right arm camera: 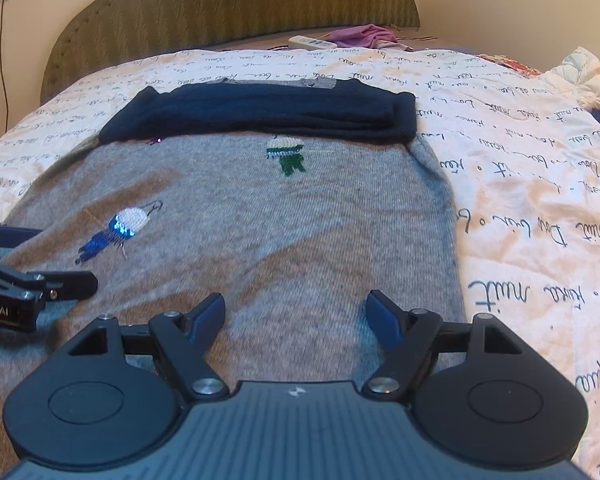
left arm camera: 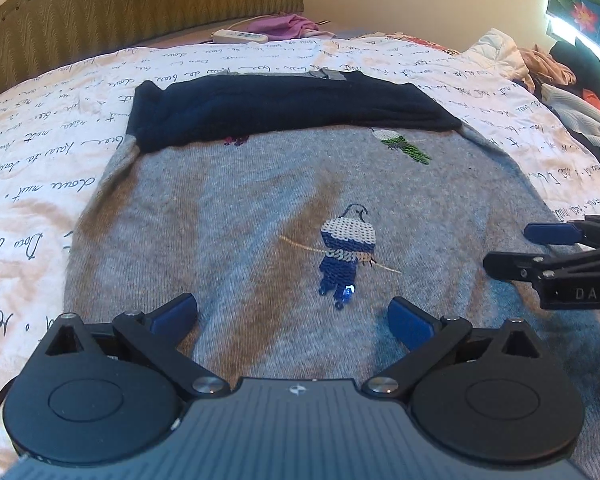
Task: Fold small clothes
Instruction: 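Move both open grippers toward the grey ribbed hem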
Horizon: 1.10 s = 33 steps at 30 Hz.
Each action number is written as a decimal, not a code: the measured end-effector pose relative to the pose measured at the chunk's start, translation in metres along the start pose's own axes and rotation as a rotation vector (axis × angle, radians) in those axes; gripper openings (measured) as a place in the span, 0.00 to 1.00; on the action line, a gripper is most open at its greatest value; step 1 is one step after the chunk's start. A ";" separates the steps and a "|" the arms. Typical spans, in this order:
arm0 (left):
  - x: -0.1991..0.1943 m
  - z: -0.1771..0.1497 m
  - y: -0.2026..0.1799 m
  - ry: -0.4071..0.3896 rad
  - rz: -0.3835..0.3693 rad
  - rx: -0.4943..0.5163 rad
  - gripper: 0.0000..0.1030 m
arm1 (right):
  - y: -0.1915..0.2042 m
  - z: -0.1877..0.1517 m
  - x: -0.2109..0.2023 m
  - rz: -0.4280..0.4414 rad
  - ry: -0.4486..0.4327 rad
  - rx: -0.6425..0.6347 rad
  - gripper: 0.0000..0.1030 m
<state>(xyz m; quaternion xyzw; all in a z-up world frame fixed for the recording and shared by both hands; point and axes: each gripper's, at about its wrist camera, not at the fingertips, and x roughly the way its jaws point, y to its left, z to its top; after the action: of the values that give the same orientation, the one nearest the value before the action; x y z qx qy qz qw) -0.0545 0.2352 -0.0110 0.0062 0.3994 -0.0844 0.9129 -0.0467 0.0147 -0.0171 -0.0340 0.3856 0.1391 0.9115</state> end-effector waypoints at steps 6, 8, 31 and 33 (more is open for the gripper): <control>-0.007 -0.006 -0.003 0.009 0.017 0.000 1.00 | 0.000 -0.010 -0.010 -0.009 0.002 0.006 0.75; -0.011 -0.009 -0.005 0.010 0.019 0.001 1.00 | 0.002 -0.012 -0.012 -0.014 0.002 0.000 0.75; -0.058 -0.052 -0.013 -0.006 0.030 0.011 1.00 | 0.023 -0.046 -0.048 -0.023 0.000 -0.020 0.76; -0.063 -0.057 -0.013 -0.009 0.028 0.010 1.00 | 0.025 -0.050 -0.052 -0.023 0.001 -0.025 0.76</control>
<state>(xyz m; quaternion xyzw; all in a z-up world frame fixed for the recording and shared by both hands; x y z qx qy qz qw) -0.1398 0.2359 -0.0032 0.0162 0.3945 -0.0736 0.9158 -0.1225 0.0187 -0.0138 -0.0500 0.3836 0.1336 0.9124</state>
